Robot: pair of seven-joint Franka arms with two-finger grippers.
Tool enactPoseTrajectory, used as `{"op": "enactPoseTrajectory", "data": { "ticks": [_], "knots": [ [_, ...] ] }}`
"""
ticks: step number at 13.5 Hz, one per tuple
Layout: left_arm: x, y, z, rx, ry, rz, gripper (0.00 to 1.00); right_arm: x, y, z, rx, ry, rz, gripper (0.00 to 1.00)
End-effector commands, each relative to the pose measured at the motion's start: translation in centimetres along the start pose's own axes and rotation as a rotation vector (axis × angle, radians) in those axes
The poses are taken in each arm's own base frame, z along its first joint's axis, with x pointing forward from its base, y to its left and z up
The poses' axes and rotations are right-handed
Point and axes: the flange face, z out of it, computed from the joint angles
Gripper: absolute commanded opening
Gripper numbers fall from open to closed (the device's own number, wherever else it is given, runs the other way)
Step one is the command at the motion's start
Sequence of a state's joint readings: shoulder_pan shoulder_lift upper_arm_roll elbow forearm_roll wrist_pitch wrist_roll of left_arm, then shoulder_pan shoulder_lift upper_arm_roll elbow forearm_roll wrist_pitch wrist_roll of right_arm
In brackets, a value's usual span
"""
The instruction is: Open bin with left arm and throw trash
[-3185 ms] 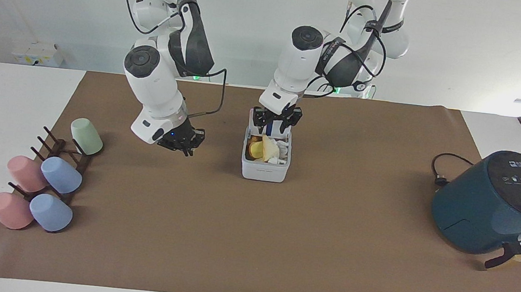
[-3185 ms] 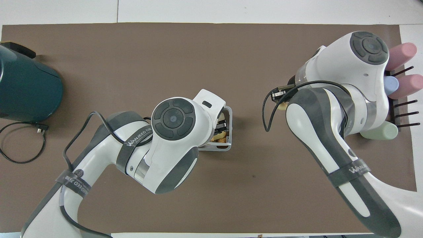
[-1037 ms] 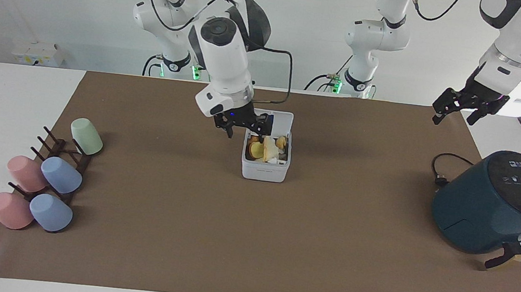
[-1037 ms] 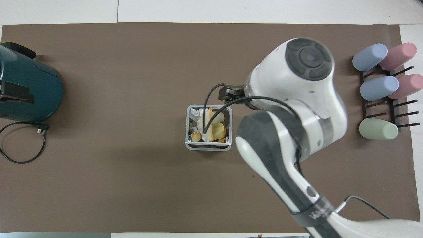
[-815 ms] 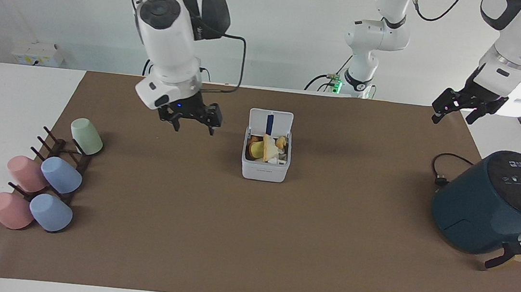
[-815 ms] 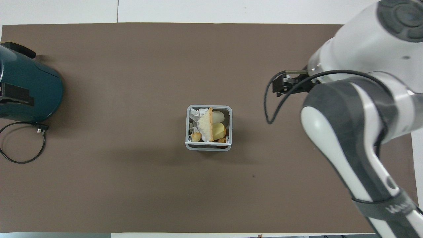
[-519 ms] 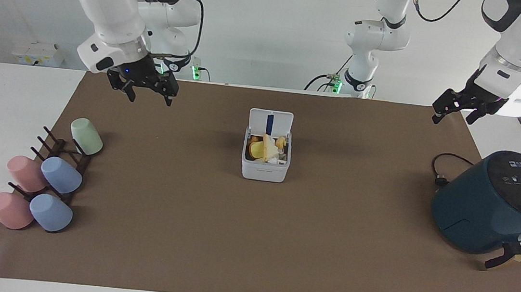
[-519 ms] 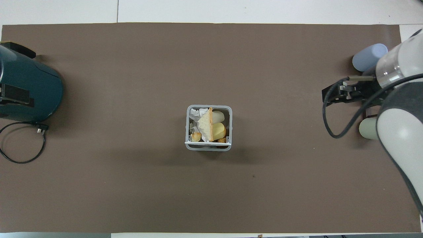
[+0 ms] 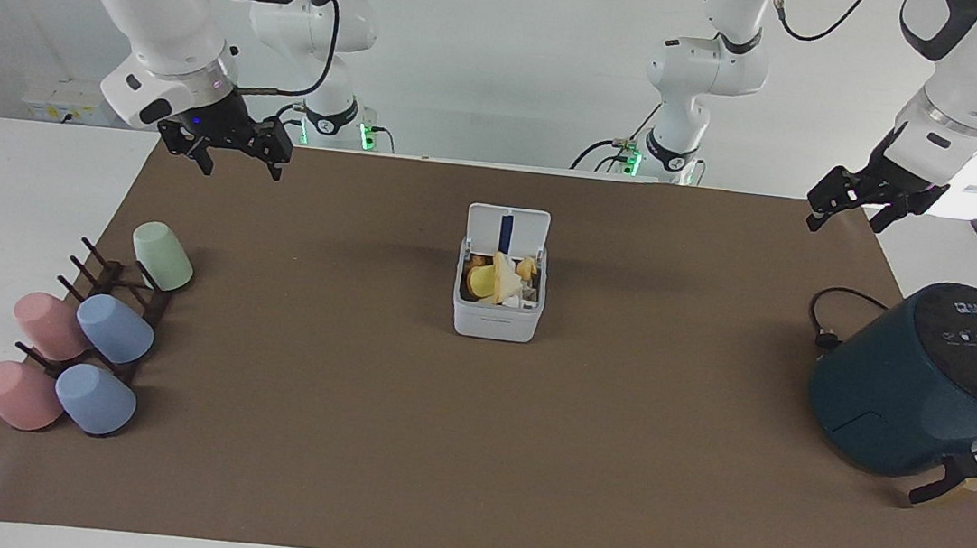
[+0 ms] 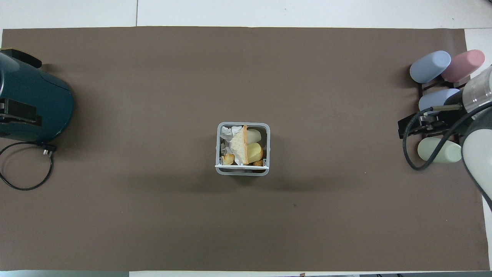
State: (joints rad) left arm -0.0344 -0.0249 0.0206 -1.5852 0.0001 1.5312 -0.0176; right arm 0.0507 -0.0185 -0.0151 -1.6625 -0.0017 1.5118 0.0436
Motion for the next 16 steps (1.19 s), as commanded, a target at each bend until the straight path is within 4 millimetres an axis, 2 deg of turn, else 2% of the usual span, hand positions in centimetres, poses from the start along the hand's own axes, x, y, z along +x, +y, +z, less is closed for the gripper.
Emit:
{"op": "enactPoseTrajectory", "data": {
  "ticks": [1, 3, 6, 16],
  "knots": [
    [-0.3, -0.1, 0.1, -0.006, -0.015, 0.013, 1.00, 0.0, 1.3, -0.8, -0.027, 0.045, -0.039, 1.00],
    [-0.2, 0.0, 0.1, -0.006, -0.014, 0.015, 1.00, 0.4, 1.5, -1.4, -0.044, 0.052, -0.041, 1.00],
    [-0.3, -0.1, 0.1, -0.006, -0.011, 0.013, 1.00, -0.1, 1.5, -1.9, -0.045, 0.055, -0.086, 1.00],
    [-0.2, 0.1, 0.0, -0.006, -0.009, 0.015, 1.00, 0.5, 2.2, -1.6, -0.047, 0.063, -0.073, 1.00]
  ]
}}
